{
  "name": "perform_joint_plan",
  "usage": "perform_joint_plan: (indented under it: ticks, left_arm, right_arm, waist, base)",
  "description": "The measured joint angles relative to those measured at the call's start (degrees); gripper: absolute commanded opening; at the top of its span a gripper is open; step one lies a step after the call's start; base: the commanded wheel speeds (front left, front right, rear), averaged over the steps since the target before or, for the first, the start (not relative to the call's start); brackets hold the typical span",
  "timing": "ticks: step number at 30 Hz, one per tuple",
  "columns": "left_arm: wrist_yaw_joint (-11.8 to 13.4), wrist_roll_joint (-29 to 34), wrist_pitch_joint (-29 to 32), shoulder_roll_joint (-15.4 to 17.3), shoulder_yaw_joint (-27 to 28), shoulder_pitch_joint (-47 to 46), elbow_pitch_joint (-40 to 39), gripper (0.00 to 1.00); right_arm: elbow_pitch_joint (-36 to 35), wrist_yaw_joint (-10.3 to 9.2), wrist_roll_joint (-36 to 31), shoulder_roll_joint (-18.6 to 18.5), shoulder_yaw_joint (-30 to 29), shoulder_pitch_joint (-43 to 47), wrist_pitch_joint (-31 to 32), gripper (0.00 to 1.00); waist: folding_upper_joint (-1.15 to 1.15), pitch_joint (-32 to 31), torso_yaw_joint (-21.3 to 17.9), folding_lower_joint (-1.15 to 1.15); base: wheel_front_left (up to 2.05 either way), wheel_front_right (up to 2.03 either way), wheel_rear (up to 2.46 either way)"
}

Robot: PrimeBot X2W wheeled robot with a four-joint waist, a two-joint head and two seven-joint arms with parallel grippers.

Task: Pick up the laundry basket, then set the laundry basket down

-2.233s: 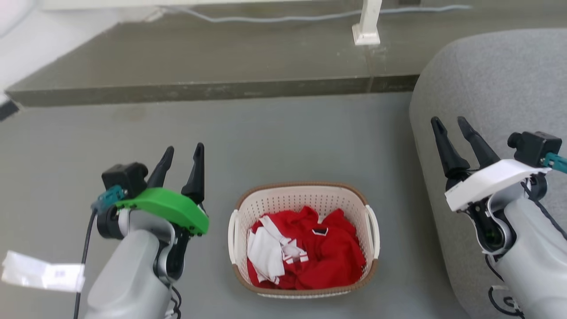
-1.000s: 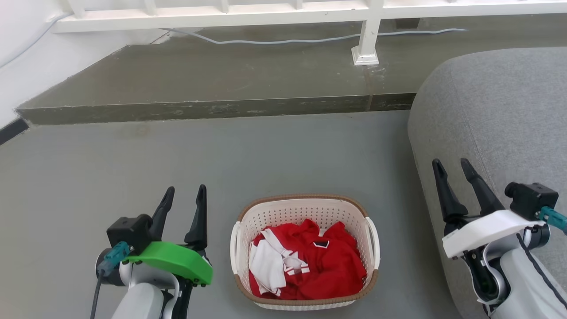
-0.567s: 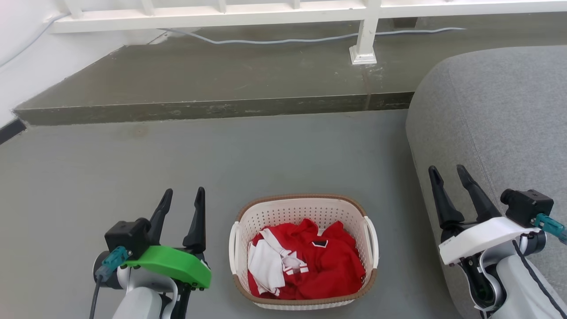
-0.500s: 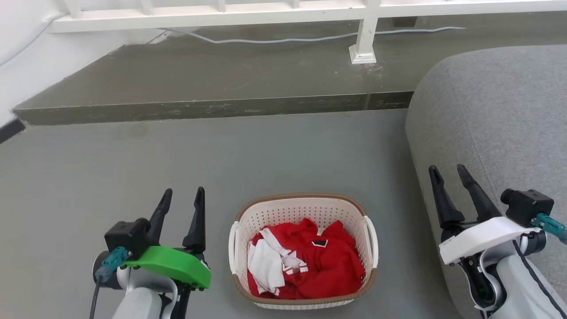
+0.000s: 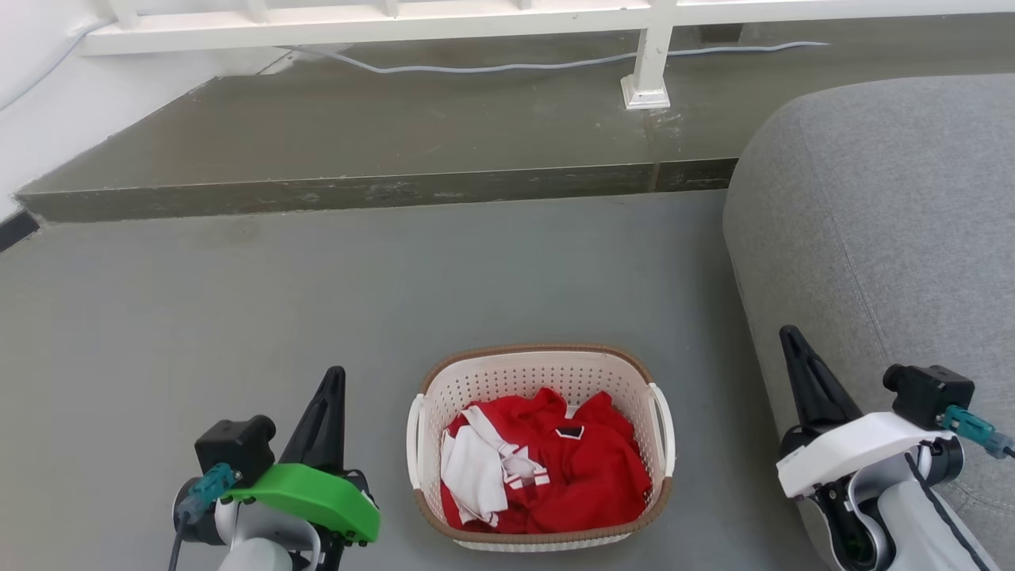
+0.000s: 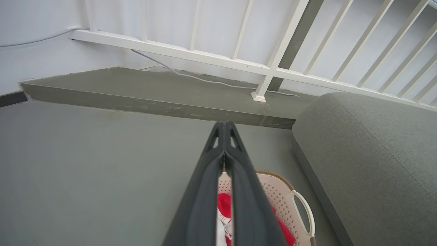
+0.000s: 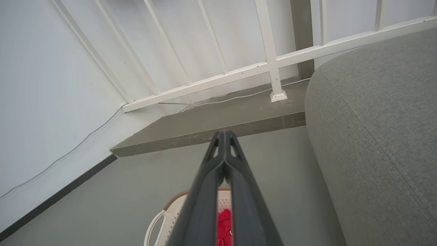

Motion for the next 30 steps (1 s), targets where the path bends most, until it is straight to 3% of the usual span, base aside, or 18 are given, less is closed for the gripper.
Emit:
perform_joint_plan:
  ticks: [30]
  left_arm:
    - [-0.8, -18.5, 4.8, -0.1, 4.9, 0.2, -1.0, 0.00]
  right_arm:
    - [-0.5, 0.01, 18.1, 1.7, -5.0, 0.0, 5.3, 0.00]
  waist:
    - [0.00, -1.0, 0.4, 0.00]
  base:
    - [0.00, 0.00, 0.00]
